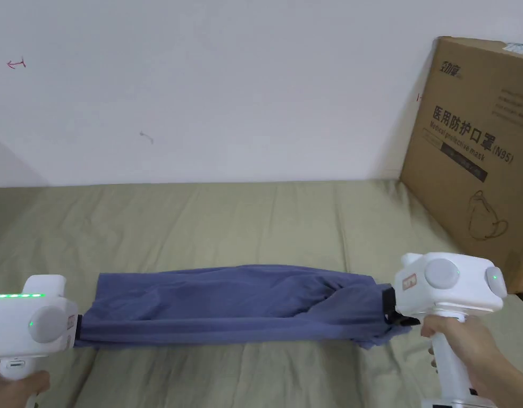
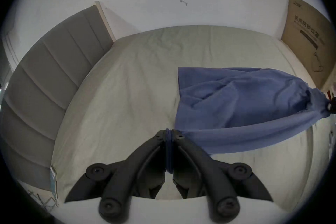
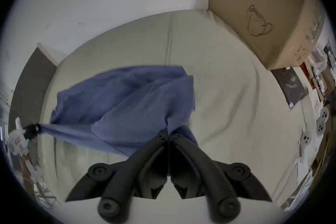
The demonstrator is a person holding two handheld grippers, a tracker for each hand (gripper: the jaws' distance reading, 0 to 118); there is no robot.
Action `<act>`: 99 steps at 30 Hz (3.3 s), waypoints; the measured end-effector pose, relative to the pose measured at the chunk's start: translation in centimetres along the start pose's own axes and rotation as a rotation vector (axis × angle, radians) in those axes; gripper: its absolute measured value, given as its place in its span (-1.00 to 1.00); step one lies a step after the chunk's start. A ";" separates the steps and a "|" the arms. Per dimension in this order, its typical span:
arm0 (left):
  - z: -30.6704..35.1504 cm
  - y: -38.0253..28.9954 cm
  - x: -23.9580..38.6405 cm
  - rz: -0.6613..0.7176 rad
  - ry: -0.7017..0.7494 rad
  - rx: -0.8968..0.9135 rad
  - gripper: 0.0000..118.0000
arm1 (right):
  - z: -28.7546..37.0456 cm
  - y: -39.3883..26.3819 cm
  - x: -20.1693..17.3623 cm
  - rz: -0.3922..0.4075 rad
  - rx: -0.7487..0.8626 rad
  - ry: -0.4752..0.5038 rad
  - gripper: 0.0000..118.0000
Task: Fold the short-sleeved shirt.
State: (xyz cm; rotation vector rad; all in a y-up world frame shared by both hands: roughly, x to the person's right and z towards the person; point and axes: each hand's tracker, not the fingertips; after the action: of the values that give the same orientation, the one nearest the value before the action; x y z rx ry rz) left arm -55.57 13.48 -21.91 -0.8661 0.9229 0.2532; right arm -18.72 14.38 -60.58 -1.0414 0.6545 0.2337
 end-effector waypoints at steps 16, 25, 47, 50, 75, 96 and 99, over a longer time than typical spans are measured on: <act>17.5 -27.7 -6.9 0.004 -0.037 -0.040 -0.93 | 13.9 -33.6 4.9 -0.070 -0.031 0.054 -1.00; 20.0 -31.8 -7.5 0.004 -0.026 -0.025 -0.93 | 15.8 -37.6 4.7 -0.031 -0.045 0.043 -1.00; 24.3 -34.6 -10.3 0.175 -0.165 -0.074 -1.00 | 18.1 -37.6 3.2 0.064 -0.004 0.039 -1.00; 24.3 -35.5 -9.4 0.162 -0.139 -0.088 -1.00 | 17.4 -37.8 2.1 0.071 -0.021 0.066 -1.00; 18.5 -34.0 -10.2 0.186 -0.219 -0.153 -0.97 | 17.5 -37.9 3.6 0.070 -0.057 0.068 -0.58; 21.3 -31.6 -9.5 0.101 -0.176 -0.112 -0.97 | 18.7 -35.2 3.7 0.050 -0.034 0.084 -0.99; 21.4 -29.5 -9.2 0.081 -0.168 -0.077 -0.97 | 19.1 -33.1 3.8 0.047 -0.008 0.100 -0.99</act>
State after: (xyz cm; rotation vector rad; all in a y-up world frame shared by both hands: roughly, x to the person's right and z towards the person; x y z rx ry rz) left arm -32.60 11.88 7.82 -0.8652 0.7964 0.4273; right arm 7.51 13.72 -32.45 -1.0509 0.7691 0.2262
